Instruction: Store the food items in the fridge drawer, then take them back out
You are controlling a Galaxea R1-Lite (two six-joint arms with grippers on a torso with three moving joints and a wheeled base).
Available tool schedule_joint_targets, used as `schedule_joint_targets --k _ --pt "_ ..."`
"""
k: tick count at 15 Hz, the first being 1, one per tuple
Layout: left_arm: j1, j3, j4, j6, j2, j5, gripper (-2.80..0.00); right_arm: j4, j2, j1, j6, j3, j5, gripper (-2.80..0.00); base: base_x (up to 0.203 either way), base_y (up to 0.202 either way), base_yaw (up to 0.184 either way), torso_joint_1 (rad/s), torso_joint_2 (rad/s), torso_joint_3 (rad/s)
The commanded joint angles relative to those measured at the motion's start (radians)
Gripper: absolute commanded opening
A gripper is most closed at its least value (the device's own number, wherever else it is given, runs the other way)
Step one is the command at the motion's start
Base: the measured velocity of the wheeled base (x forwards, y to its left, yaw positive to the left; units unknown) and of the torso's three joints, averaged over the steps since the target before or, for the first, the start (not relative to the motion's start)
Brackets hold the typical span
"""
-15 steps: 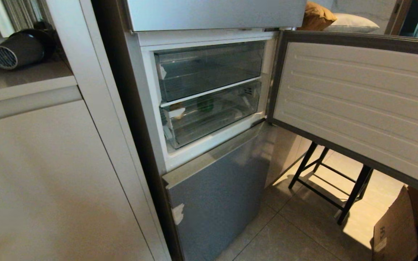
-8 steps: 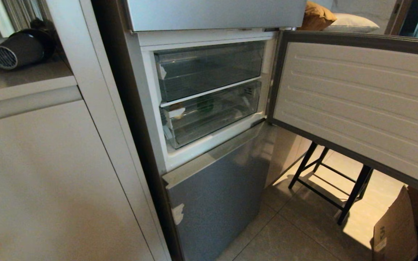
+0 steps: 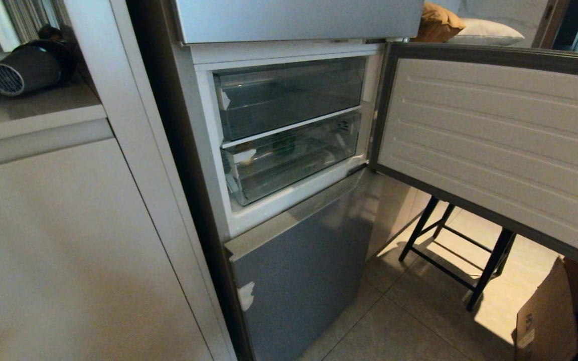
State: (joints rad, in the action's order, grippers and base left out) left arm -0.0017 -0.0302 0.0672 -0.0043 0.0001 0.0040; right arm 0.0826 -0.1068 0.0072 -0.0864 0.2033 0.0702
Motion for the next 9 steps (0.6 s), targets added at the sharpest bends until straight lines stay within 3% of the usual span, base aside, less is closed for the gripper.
schedule_joint_targets --k 1,5,9 --pt "0.0 0.0 0.0 0.0 0.0 0.001 -2.8 -0.003 -0.158 0.001 0.002 0.057 0.002 -2.8 0.0 0.0 0.0 0.0 0.0 0.0" --pt "0.0 0.001 0.0 0.0 0.0 0.001 -2.8 0.031 -0.588 0.003 0.021 0.177 0.006 -2.8 0.0 0.0 0.0 0.0 0.0 0.0" --pt "0.0 0.001 0.0 0.0 0.0 0.001 -2.8 0.284 -1.071 0.006 0.013 0.264 0.016 -2.8 0.0 0.0 0.0 0.0 0.0 0.0"
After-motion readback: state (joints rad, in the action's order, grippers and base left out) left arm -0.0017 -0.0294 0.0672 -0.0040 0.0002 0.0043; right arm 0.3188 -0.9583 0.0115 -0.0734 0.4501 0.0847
